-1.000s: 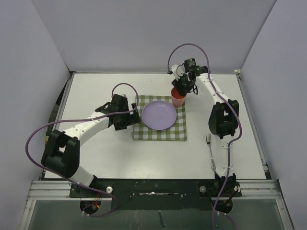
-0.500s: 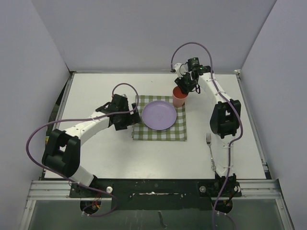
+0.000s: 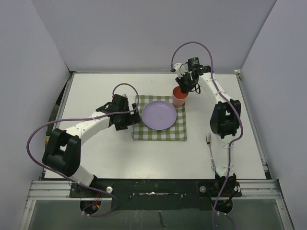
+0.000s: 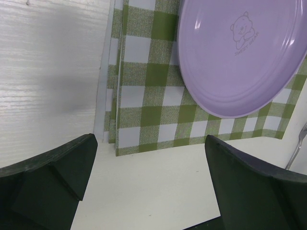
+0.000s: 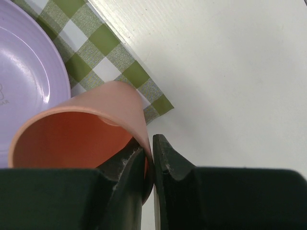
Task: Set the dinner table for one person
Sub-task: Place the cup on the napkin.
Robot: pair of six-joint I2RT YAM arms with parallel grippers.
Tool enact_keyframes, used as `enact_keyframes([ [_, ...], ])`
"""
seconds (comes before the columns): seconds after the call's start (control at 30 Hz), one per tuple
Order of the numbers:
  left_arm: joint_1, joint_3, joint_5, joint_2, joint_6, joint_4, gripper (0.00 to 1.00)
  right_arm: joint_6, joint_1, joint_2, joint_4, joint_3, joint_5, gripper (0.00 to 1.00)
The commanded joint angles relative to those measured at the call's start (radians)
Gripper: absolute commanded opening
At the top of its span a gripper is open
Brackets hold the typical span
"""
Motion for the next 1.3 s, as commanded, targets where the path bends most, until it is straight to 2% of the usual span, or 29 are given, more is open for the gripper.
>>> enact_keyframes([
  [0.0, 0.010, 0.023, 0.010, 0.018, 0.014, 0.053, 0.98, 0.022, 0.015, -0.020, 0.035, 0.043, -0.032, 0.09],
  [0.4, 0.015, 0.020, 0.015, 0.027, 0.013, 0.053, 0.98, 0.024, 0.027, 0.029, 0.019, 0.130, -0.023, 0.05],
  [0.87, 0.016, 0.032, 0.024, 0.036, 0.013, 0.054, 0.98, -0.002, 0.004, -0.028, 0.043, -0.001, -0.006, 0.02],
  [1.27, 0.016, 0.028, 0.032, 0.036, 0.005, 0.057, 0.98, -0.014, -0.011, -0.050, 0.028, -0.008, 0.003, 0.01],
])
